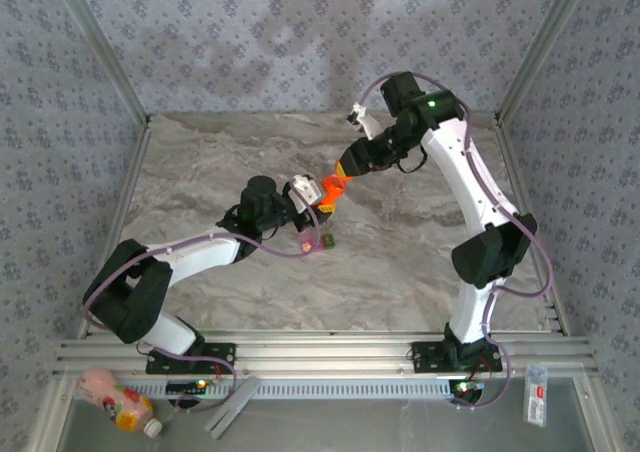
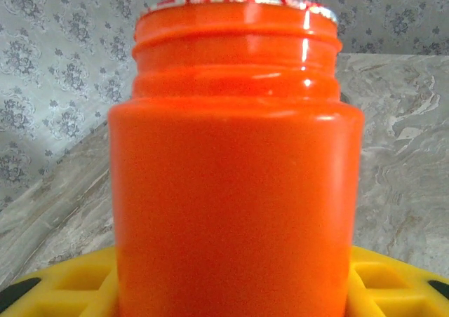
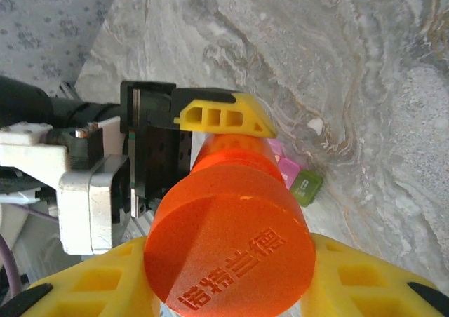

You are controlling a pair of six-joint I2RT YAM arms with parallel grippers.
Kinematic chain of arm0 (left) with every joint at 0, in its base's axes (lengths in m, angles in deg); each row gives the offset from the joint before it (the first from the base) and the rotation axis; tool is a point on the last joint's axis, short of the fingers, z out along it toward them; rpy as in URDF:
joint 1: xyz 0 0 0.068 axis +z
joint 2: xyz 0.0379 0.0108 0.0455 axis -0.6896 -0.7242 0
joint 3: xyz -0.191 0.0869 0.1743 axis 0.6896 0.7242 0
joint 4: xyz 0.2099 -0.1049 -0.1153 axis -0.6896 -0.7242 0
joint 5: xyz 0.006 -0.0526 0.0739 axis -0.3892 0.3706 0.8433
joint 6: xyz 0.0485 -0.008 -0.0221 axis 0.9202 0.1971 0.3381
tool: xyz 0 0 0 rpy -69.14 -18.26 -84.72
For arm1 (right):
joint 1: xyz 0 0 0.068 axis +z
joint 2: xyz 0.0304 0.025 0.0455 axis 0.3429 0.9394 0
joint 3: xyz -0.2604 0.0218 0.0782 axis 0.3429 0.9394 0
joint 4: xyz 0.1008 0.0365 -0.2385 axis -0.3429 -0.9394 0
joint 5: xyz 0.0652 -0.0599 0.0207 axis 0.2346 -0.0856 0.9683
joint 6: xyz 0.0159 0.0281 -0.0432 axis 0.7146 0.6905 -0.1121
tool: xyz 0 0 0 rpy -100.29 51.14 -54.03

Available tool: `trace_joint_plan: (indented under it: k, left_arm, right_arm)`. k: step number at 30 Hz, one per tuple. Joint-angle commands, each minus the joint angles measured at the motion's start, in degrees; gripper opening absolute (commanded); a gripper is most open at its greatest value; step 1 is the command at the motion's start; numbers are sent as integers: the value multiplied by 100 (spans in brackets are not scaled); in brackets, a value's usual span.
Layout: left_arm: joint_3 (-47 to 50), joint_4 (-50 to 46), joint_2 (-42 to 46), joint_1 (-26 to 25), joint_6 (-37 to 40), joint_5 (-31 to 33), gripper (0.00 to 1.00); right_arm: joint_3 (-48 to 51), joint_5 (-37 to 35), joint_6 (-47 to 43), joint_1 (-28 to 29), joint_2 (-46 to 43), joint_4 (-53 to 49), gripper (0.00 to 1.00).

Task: Sort the pills into containers

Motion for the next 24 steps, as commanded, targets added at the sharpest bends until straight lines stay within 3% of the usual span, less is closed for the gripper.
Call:
trace_joint_plan:
  k: [1,24]
  left_arm:
    - [-195,254,76,25,63,-215,0]
    - [-195,122,254,4,65,-303,0]
  right_arm:
    - [-58,-115,-286,116,76,-356,42]
    - [216,-114,-366,220,178,-330,40]
